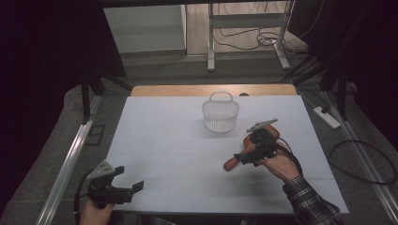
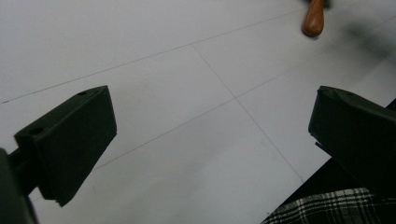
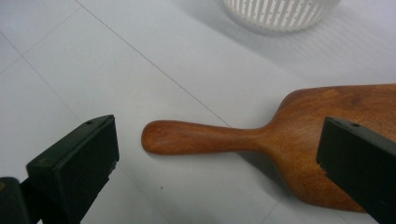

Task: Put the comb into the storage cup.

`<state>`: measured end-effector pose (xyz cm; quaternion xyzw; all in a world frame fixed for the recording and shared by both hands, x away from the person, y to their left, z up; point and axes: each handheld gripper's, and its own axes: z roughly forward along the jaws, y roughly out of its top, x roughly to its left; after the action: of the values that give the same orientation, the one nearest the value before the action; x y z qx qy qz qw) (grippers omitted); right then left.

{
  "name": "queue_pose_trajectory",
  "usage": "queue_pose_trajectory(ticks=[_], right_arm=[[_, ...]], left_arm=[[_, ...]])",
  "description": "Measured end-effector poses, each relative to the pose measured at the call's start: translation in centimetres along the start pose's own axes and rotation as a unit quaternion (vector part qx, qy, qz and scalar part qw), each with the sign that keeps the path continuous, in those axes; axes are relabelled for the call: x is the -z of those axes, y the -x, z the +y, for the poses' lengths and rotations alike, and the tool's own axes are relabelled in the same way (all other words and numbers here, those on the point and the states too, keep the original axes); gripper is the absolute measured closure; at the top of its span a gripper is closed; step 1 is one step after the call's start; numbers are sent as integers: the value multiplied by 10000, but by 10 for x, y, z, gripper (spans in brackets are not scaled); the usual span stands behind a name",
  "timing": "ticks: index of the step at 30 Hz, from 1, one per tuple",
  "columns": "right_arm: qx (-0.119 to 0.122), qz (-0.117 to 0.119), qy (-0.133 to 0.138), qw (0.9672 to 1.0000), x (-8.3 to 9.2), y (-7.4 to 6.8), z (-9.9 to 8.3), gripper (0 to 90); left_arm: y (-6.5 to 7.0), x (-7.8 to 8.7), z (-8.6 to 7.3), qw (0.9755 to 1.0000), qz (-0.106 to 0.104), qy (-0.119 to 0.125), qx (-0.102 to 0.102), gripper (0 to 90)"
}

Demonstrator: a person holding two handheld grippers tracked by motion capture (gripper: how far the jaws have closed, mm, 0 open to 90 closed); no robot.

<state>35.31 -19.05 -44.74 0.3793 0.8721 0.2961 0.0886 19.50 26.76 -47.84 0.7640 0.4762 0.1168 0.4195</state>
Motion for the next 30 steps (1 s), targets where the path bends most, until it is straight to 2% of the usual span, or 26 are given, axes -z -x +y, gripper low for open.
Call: queue_pose_trajectory(ticks=[5,13,21,25,30], right_arm=[[33,-16,-38,10000,-5,0,5,0],[-43,12,-147,9999,-12,0,13,0],[73,-68,-237,9997,-22,-2,21,0],[226,-112,-346,9991,-30,-6,26,0],[282,-180,-473,9983,-37,-7,27,7]], left_arm=[[0,0,0,10000,-5,-2,-5,8],[0,0,0,10000,-11,-7,-4,8],[0,0,0,10000,-9,-12,-8,8],[0,0,0,10000,-10,-13,-7,8],[0,0,0,10000,-18,-7,-4,8]])
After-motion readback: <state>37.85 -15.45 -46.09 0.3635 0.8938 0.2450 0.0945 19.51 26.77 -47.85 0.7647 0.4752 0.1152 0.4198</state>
